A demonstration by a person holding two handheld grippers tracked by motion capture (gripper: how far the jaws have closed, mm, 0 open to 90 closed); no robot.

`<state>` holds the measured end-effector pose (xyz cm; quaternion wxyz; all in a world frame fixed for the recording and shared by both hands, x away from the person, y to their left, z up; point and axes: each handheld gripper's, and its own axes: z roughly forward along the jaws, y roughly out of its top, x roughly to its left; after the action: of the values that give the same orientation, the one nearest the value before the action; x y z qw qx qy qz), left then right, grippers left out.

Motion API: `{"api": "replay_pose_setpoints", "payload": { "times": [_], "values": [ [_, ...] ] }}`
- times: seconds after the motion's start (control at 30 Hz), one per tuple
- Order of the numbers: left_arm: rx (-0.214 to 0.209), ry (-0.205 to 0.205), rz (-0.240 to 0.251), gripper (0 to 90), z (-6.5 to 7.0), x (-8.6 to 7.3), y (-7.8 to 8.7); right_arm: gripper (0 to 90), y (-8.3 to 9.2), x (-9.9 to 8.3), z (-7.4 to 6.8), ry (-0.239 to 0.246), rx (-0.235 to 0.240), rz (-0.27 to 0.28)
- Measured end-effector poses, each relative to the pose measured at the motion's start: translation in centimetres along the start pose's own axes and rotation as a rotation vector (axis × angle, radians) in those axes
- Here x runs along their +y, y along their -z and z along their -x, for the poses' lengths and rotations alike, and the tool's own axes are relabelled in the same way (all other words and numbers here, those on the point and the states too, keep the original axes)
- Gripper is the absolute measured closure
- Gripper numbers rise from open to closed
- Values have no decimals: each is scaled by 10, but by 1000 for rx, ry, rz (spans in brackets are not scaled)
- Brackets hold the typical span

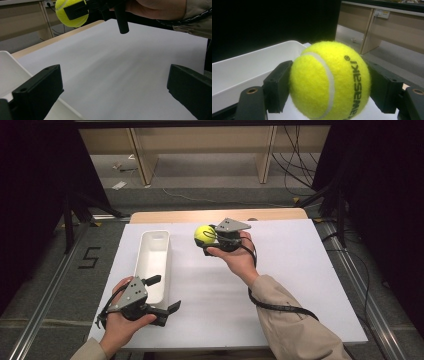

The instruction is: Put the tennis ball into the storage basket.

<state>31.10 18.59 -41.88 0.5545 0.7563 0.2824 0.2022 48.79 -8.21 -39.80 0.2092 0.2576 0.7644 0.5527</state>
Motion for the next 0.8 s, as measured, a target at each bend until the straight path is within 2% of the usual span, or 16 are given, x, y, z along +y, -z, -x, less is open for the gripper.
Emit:
{"api": "replay_pose_setpoints", "payload": {
  "times": [0.8],
  "values": [
    [-1,-1,-2,0,0,0,0,273,-9,4,-11,2,31,3]
  ]
}}
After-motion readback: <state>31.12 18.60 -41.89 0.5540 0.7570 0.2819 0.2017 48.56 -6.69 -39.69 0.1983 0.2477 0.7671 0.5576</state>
